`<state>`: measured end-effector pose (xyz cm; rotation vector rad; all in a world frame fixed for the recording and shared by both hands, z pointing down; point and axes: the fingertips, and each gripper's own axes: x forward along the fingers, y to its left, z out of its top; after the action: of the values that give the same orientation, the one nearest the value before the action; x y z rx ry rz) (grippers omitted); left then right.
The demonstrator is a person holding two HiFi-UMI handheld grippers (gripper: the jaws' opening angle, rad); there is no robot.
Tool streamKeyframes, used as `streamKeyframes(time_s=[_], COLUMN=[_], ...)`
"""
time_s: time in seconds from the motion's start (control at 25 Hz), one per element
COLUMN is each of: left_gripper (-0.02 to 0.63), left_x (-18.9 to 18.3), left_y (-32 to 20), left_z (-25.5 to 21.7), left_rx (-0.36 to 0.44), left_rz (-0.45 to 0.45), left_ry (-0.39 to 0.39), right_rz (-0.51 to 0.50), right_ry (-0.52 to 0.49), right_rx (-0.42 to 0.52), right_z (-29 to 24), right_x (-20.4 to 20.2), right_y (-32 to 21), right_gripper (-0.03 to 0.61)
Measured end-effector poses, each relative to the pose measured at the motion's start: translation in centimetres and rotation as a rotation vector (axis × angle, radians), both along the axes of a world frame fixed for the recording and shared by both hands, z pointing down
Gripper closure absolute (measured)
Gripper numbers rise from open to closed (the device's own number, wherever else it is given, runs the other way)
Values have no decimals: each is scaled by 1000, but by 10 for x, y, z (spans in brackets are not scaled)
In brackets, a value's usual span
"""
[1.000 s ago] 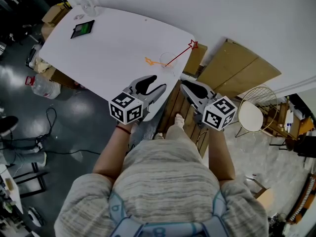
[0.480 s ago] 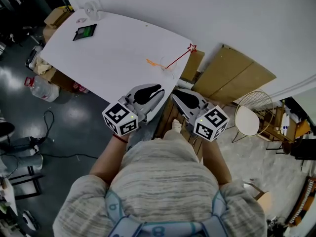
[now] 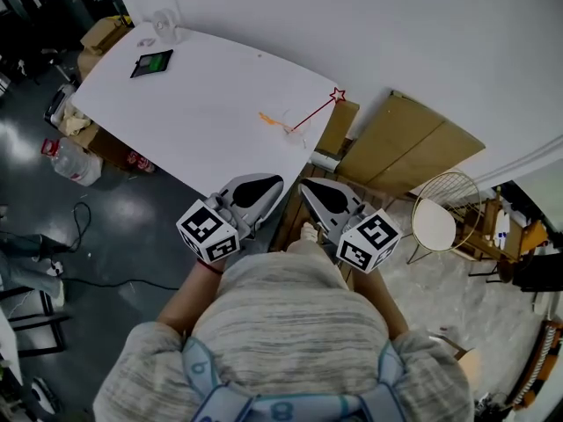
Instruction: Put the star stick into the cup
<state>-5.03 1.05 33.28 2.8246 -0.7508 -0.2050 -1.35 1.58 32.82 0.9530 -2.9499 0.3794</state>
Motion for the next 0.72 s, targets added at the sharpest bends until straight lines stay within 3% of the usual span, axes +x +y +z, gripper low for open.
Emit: streamKeyframes(time_s=[0.72], left_gripper=[592], left_x=[6], left_y=[1], left_z=[-7], left_rx=[30], left_rz=[19], left_ry=[5], right_rz=[61], right_ry=[-44], right_rx=[-3], right_z=[-8], right_x=[18], right_y=[-4], right_gripper=[569])
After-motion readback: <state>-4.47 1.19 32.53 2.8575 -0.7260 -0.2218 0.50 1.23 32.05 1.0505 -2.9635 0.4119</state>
